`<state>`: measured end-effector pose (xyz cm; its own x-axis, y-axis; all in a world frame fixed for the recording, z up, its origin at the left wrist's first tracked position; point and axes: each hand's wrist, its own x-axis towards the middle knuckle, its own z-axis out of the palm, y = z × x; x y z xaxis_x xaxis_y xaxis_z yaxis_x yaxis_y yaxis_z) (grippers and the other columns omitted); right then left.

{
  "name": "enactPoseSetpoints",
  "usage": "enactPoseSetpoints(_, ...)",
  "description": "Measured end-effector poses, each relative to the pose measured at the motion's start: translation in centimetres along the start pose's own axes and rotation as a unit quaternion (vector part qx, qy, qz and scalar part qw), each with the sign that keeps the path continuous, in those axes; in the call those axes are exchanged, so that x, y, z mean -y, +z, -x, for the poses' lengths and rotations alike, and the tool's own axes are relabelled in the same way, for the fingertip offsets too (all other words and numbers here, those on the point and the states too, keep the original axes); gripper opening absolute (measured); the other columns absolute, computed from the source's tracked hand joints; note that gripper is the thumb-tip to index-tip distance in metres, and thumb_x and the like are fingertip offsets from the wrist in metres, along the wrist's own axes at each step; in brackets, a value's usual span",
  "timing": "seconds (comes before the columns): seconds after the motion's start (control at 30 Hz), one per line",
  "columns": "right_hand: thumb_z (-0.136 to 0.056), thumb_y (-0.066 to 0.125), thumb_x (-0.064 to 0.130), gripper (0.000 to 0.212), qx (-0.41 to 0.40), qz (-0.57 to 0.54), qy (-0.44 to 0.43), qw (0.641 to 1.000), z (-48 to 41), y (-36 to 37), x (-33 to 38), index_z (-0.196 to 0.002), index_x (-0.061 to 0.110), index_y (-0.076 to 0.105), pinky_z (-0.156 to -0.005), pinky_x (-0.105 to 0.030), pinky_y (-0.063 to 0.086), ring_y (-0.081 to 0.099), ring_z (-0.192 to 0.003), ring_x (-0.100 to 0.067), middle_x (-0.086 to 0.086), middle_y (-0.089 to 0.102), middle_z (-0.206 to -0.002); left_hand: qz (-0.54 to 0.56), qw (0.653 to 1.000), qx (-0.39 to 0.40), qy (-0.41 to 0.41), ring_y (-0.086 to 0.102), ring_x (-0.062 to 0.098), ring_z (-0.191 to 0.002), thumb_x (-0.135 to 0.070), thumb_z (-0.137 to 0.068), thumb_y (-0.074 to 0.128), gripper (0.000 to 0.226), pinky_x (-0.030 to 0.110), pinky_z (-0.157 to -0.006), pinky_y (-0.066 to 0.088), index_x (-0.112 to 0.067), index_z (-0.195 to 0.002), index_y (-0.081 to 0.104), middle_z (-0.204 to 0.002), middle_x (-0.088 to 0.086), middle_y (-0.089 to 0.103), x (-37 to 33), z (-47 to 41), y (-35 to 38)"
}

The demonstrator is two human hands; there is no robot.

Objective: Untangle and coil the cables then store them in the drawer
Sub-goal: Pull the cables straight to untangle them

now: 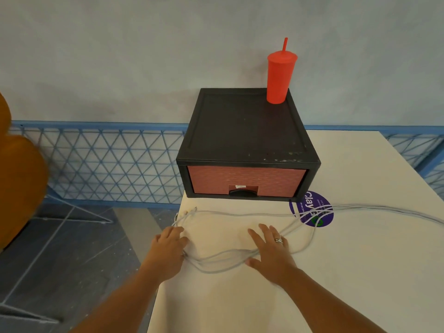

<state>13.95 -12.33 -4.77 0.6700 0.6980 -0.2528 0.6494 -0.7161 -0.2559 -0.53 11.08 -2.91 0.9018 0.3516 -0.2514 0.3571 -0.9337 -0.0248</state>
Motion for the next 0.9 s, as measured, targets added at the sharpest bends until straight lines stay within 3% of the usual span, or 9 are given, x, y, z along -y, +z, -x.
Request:
enactPoseSetpoints(0.17, -0.085, 0.052, 0.053, 0.081, 0.018, 0.006, -0.003, 1.000, -2.5, -0.6, 0.5, -0.146, 0.033, 0.004, -0.116, -0.047, 0.002, -0.008, -0.145, -0.028, -0.002, -0.007, -0.158, -0.007, 0.999, 0.017, 0.036, 0.019, 0.019, -0.139, -0.038, -0.087, 0.051, 0.035, 0.037, -0.108, 0.023, -0.026, -0.120, 0.053, -0.147, -0.004, 0.030, 1.5, -1.6, -0.2)
enactPoseSetpoints(0.4, -0.069, 0.068, 0.057, 0.111, 0.090, -0.002, -0.002, 0.996, -5.6, -1.8, -0.4, -0.146, 0.029, -0.006, -0.115, -0.050, 0.000, -0.015, -0.144, -0.025, 0.002, -0.015, -0.157, -0.015, 0.996, 0.069, 0.061, 0.028, 0.015, -0.130, -0.045, -0.079, 0.058, 0.036, 0.035, -0.107, 0.023, -0.028, -0.110, 0.058, -0.132, -0.008, 0.039, 2.4, -3.4, -1.2)
enactPoseSetpoints(0.53, -0.078, 0.055, 0.059, 0.096, 0.062, -0.004, -0.015, 0.998, -5.4, -1.1, -1.1, -0.148, 0.023, 0.000, -0.115, -0.049, 0.000, -0.009, -0.145, -0.021, 0.006, 0.000, -0.157, -0.059, 0.993, 0.084, 0.066, 0.036, 0.016, -0.123, -0.052, -0.080, 0.053, 0.039, 0.034, -0.104, 0.025, -0.024, -0.107, 0.059, -0.121, -0.006, 0.048, 2.8, -4.0, -1.5)
enactPoseSetpoints(0.6, -0.084, 0.049, 0.055, 0.078, 0.031, 0.004, -0.023, 0.999, -5.1, -0.6, -1.1, -0.146, 0.022, 0.014, -0.115, -0.049, 0.004, 0.005, -0.144, -0.022, 0.003, 0.016, -0.153, -0.080, 0.992, 0.078, 0.058, 0.041, 0.017, -0.120, -0.046, -0.082, 0.049, 0.036, 0.032, -0.104, 0.025, -0.022, -0.107, 0.060, -0.118, -0.003, 0.054, 2.8, -4.1, -1.7)
enactPoseSetpoints(0.67, -0.082, 0.054, 0.048, 0.053, -0.045, 0.018, -0.036, 0.998, -4.7, 0.1, -0.9, -0.127, 0.022, 0.046, -0.109, -0.053, 0.029, 0.041, -0.127, -0.025, 0.000, 0.047, -0.131, -0.089, 0.993, 0.070, 0.044, 0.047, 0.018, -0.114, -0.033, -0.083, 0.046, 0.029, 0.029, -0.107, 0.026, -0.019, -0.104, 0.060, -0.113, -0.001, 0.059, 2.8, -4.4, -2.1)
enactPoseSetpoints(0.7, -0.078, 0.057, 0.045, 0.037, -0.078, 0.032, -0.044, 0.995, -4.6, 0.7, -0.9, -0.109, 0.024, 0.055, -0.097, -0.053, 0.044, 0.056, -0.108, -0.024, 0.001, 0.057, -0.111, -0.087, 0.993, 0.066, 0.033, 0.051, 0.019, -0.110, -0.027, -0.082, 0.044, 0.027, 0.029, -0.107, 0.028, -0.018, -0.102, 0.060, -0.109, 0.000, 0.062, 2.7, -4.6, -2.3)
enactPoseSetpoints(0.77, -0.075, 0.058, 0.040, 0.019, -0.122, 0.068, -0.048, 0.989, -4.5, 1.6, -0.9, -0.085, 0.025, 0.053, -0.076, -0.044, 0.056, 0.062, -0.078, -0.020, 0.003, 0.059, -0.084, -0.076, 0.996, 0.051, 0.005, 0.055, 0.019, -0.103, -0.022, -0.086, 0.042, 0.025, 0.029, -0.106, 0.031, -0.017, -0.105, 0.057, -0.104, 0.002, 0.064, 2.6, -4.8, -2.6)
enactPoseSetpoints(0.9, -0.061, 0.079, 0.035, 0.028, -0.128, 0.124, -0.065, 0.982, -4.7, 1.4, -0.6, -0.072, 0.021, 0.057, -0.053, -0.030, 0.052, 0.057, -0.059, -0.017, 0.003, 0.059, -0.068, -0.054, 0.996, 0.015, -0.067, 0.058, 0.019, -0.098, -0.032, -0.096, 0.035, 0.029, 0.033, -0.098, 0.034, -0.020, -0.122, 0.041, -0.102, 0.000, 0.066, 2.8, -5.0, -2.8)
